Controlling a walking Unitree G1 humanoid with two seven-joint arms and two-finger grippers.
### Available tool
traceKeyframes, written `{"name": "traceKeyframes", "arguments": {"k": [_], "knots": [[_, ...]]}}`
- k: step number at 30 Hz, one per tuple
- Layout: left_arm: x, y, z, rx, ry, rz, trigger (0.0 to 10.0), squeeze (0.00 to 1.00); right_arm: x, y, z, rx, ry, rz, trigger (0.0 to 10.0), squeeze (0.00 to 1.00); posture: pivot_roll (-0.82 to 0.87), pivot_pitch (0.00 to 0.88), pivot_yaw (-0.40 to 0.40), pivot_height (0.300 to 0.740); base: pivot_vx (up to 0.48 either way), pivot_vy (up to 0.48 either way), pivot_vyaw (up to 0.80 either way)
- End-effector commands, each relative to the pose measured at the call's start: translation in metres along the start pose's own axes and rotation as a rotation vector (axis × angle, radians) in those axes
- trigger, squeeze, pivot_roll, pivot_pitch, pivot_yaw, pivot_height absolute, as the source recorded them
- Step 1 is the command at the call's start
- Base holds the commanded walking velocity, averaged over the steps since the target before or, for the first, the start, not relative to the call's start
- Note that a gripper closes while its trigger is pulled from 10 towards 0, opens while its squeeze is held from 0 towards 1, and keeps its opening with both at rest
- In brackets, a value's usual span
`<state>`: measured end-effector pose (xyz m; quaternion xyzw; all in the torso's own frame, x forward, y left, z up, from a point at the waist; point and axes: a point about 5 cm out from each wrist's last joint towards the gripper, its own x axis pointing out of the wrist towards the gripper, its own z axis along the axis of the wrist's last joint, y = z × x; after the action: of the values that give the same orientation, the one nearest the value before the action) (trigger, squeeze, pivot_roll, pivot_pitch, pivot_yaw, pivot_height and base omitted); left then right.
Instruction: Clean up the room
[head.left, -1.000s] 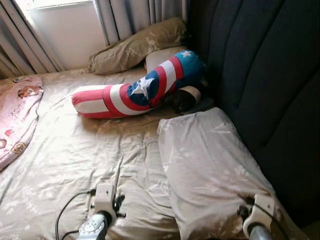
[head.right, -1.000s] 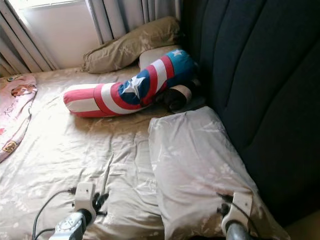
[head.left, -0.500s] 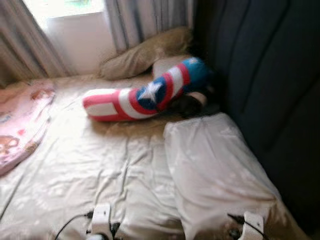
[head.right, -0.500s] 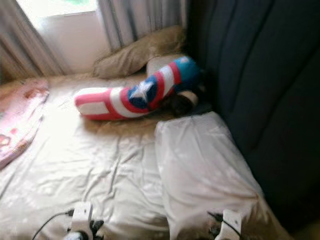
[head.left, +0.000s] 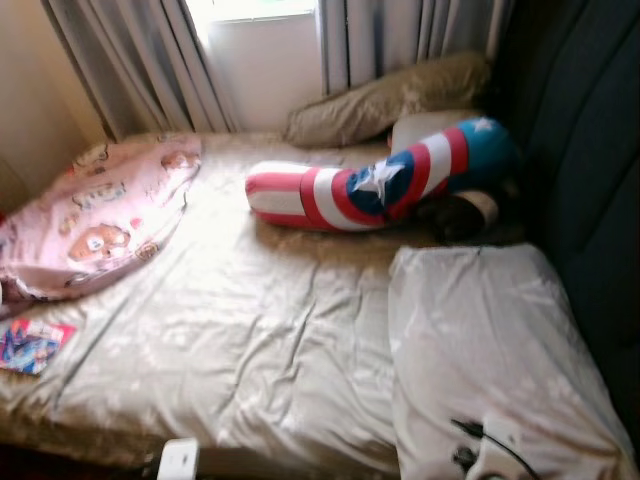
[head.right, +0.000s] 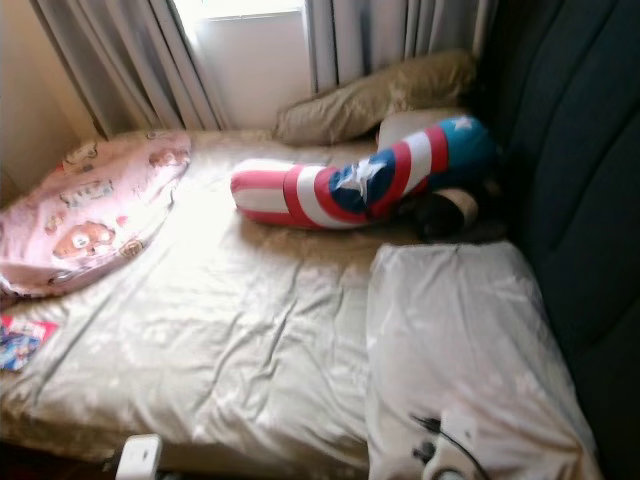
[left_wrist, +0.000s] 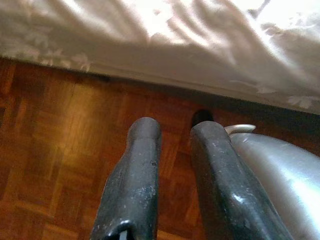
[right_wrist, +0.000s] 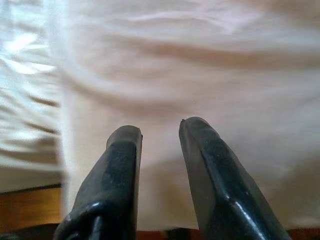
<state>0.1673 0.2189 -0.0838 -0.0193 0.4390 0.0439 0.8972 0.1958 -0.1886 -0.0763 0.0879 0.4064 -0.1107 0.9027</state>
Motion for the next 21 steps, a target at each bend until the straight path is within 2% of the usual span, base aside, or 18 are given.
{"name": "traceKeyframes", "arguments": {"k": [1,9,21], "knots": [[0.0014,-0.001,0.0052,0.0,-0.013,0.0,10.0,0.0,-0.0017,-0.0071,-0.0062,0.015,0.018,-0.019,10.0,0.0,0.0,0.0,0.072,0.74,0.0,0.259,0.0],[0.0025,-0.0032,0.0087,0.004,-0.022,-0.002,10.0,0.0,-0.0017,-0.006,-0.0062,0.014,0.019,-0.011,10.0,0.0,0.01,0.0,0.073,0.74,0.0,0.277,0.0],[0.003,-0.0019,0.0122,0.011,-0.03,-0.001,10.0,0.0,-0.0022,-0.0051,-0.0086,0.016,0.023,-0.012,10.0,0.0,0.01,0.0,0.078,0.74,0.0,0.48,0.0]]}}
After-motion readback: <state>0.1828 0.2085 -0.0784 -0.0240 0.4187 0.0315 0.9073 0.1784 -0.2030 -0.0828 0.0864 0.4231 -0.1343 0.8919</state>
